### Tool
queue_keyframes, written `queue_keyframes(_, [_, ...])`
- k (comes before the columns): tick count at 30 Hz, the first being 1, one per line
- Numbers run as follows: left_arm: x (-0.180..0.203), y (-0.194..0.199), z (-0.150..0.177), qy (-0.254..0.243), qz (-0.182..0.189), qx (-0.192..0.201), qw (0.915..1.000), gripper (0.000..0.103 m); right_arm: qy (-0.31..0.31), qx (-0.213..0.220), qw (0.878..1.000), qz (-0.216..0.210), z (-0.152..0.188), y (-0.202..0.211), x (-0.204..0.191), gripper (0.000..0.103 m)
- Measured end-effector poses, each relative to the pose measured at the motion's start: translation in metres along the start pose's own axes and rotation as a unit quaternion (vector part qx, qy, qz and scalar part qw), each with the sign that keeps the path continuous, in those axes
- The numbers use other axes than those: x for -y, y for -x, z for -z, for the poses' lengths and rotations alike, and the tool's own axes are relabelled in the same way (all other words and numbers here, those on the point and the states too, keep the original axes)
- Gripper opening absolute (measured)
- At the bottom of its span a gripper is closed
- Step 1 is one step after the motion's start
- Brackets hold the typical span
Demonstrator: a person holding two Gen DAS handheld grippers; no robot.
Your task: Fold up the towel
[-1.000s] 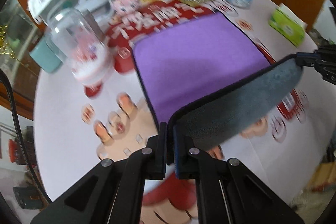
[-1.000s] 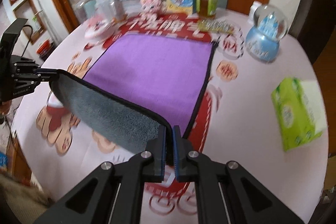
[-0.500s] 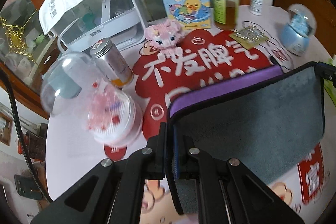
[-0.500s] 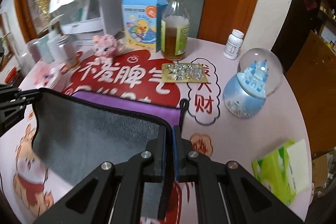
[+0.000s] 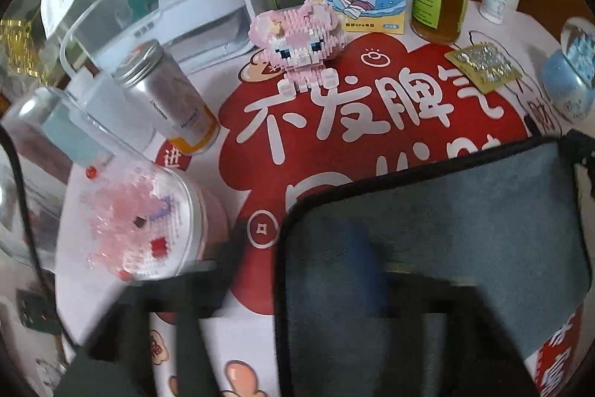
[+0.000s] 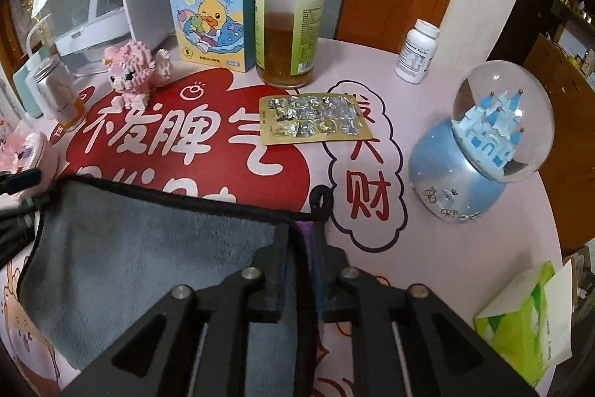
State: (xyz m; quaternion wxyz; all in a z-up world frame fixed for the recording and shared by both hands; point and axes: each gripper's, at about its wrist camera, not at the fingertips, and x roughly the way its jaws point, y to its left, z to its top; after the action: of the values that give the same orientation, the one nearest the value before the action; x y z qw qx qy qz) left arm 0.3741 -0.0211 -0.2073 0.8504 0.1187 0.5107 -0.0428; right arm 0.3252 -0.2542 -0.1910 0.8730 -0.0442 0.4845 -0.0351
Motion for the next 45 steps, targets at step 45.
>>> queue_keyframes(45, [-0.006, 0.269, 0.143, 0.094, 0.078, 0.076, 0.9896, 0.102, -0.055, 0.052, 0.996, -0.043, 0.106, 0.234, -0.034, 0.062])
